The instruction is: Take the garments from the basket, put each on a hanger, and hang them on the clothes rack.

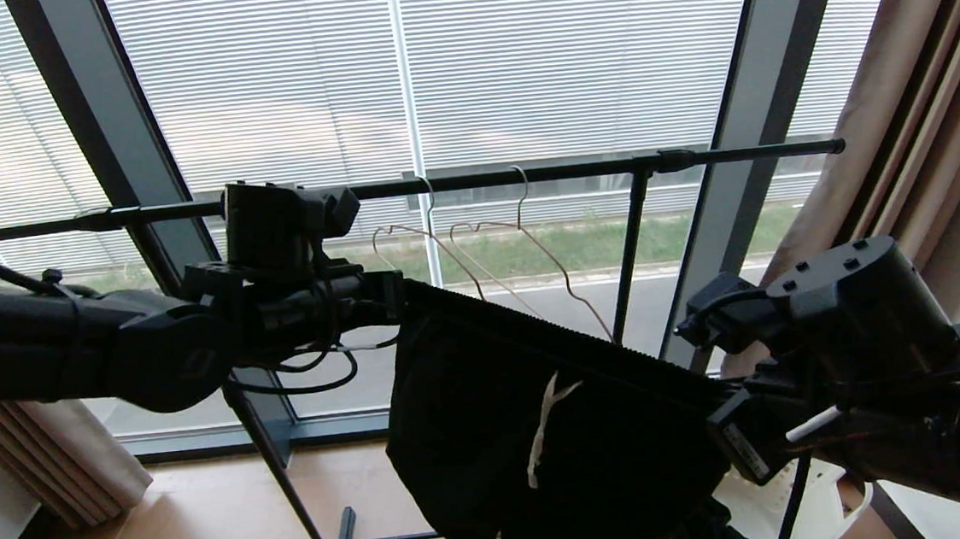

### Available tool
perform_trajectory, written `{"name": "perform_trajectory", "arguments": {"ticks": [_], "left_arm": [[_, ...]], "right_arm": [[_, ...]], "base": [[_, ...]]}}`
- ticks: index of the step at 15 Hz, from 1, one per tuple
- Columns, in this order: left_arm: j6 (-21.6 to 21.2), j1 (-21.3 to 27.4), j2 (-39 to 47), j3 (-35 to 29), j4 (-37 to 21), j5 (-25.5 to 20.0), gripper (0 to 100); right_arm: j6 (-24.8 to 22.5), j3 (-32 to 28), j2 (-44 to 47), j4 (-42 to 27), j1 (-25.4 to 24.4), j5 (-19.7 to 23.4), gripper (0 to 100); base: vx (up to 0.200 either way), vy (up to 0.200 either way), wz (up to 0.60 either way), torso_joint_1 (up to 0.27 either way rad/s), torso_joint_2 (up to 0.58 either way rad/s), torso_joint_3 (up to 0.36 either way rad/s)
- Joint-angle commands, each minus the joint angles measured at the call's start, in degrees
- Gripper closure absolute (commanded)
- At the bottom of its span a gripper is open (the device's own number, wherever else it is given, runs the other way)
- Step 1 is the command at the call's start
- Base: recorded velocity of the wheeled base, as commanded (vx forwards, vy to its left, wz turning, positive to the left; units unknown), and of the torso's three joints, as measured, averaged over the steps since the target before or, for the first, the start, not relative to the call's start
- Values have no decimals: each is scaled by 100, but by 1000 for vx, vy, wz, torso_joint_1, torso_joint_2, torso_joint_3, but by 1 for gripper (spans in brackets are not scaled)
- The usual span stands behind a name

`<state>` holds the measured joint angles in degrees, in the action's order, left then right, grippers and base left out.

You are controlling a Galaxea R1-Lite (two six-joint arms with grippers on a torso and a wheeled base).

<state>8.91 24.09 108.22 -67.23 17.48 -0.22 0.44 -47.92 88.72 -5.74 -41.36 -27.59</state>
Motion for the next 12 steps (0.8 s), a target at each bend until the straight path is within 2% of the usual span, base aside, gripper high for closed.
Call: {"name": "perform_trajectory", "arguments": {"ticks": [1, 3, 5, 9, 10, 12], "left_arm": [[-100, 175, 604, -950, -456, -13, 100], [-126, 404, 806, -1591, -773, -13, 100], [-126, 641, 991, -2048, -1036, -13, 100], [-126, 922, 1149, -2294, -1133, -13, 100], [-126, 931, 1140, -2259, -1133, -13, 100], [-126, 931, 1123, -2259, -1142, -4, 100]], "right_arm": [[149, -15, 5, -6, -583, 25, 100], [387, -200, 286, 20, -1164, 60, 100], [879, -587, 796, 29, -1533, 175, 100], [1433, -1474, 1464, 47, -1629, 289, 100], [1811, -1791, 1701, 20, -1629, 289, 100], [2189, -2055, 2017, -6, -1708, 289, 100]], "base": [[0, 0, 0, 0, 0, 0], [0, 0, 0, 0, 0, 0], [0, 0, 0, 0, 0, 0], [0, 0, 0, 0, 0, 0], [0, 0, 0, 0, 0, 0], [0, 0, 0, 0, 0, 0]]}}
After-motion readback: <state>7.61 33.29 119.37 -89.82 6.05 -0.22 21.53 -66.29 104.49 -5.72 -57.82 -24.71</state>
